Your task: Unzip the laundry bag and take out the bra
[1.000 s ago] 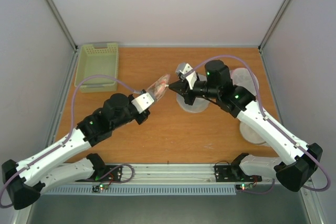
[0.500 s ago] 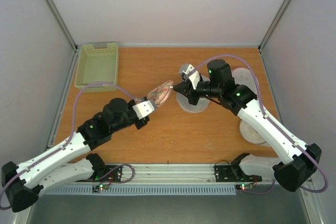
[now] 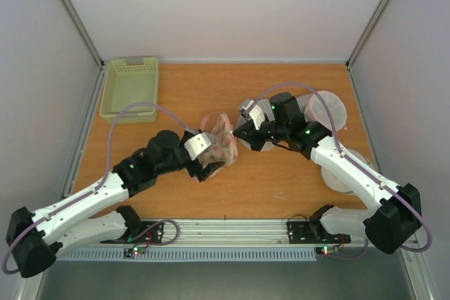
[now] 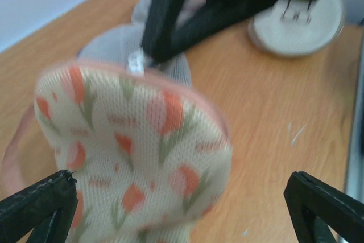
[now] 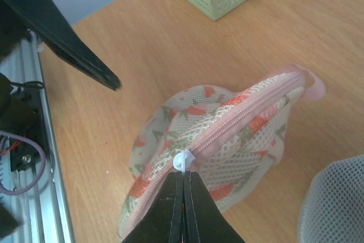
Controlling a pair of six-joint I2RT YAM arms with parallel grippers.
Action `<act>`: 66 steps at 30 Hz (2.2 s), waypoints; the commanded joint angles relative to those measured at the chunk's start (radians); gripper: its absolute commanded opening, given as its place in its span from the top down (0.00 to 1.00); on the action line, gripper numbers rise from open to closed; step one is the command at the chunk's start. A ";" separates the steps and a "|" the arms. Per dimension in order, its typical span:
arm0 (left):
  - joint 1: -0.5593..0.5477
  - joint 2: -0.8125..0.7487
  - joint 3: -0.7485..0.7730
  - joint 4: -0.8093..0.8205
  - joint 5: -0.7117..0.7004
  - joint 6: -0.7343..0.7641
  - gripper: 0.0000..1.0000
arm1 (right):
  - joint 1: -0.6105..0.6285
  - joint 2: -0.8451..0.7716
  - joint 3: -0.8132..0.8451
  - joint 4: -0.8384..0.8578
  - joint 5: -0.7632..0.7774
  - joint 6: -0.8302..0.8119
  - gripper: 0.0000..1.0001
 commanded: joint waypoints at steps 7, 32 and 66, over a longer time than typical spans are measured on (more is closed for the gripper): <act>0.000 0.122 0.289 -0.259 -0.015 -0.470 0.15 | 0.050 -0.024 0.089 0.078 0.072 0.199 0.99; 0.000 0.069 0.276 -0.202 -0.128 -0.383 0.99 | 0.133 -0.022 0.130 0.095 0.037 0.203 0.99; -0.002 -0.205 0.021 -0.137 0.048 -0.060 0.33 | -0.143 -0.033 0.030 0.073 -0.095 0.170 0.99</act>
